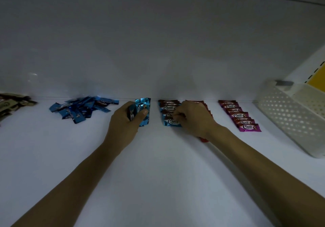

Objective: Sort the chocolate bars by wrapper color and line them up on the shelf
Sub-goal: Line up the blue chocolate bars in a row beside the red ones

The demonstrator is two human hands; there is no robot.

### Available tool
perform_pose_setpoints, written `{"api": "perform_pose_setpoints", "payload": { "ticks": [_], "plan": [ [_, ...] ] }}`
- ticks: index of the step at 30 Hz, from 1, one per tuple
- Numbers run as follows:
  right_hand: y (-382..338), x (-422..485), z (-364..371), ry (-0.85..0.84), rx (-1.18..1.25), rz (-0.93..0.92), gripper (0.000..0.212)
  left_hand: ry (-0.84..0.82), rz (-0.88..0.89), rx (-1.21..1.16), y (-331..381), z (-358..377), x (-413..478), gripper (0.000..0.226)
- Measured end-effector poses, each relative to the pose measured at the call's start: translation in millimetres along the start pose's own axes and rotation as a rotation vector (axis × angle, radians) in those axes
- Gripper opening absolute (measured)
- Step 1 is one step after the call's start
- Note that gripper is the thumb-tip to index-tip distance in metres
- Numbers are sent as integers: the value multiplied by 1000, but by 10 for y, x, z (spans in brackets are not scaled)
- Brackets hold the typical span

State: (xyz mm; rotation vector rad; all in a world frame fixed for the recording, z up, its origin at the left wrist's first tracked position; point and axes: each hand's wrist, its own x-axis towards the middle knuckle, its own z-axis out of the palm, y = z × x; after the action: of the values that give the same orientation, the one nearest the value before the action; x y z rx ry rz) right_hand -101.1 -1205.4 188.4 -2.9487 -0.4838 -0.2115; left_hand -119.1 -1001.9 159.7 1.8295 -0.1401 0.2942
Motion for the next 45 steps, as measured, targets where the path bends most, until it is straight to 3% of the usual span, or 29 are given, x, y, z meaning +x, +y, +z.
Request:
{"api": "perform_pose_setpoints", "payload": {
  "ticks": [2, 8, 16, 22, 32, 45],
  "plan": [
    [-8, -31, 21, 0, 11, -34, 25, 3, -5, -5, -13, 3, 9, 5],
    [-29, -160, -17, -58, 54, -36, 26, -3, -9, -39, -22, 6, 22, 6],
    [-74, -34, 26, 78, -53, 67, 23, -3, -2, -16, -31, 7, 19, 6],
    [-30, 16, 34, 36, -62, 138, 42, 7, 8, -4, -32, 12, 26, 7],
    [-45, -8, 36, 44, 4, 132, 26, -9, 26, -5, 0, 5, 8, 23],
    [37, -33, 53, 88, 74, 136, 30, -40, 37, -16, 7, 0, 2, 22]
  ]
}}
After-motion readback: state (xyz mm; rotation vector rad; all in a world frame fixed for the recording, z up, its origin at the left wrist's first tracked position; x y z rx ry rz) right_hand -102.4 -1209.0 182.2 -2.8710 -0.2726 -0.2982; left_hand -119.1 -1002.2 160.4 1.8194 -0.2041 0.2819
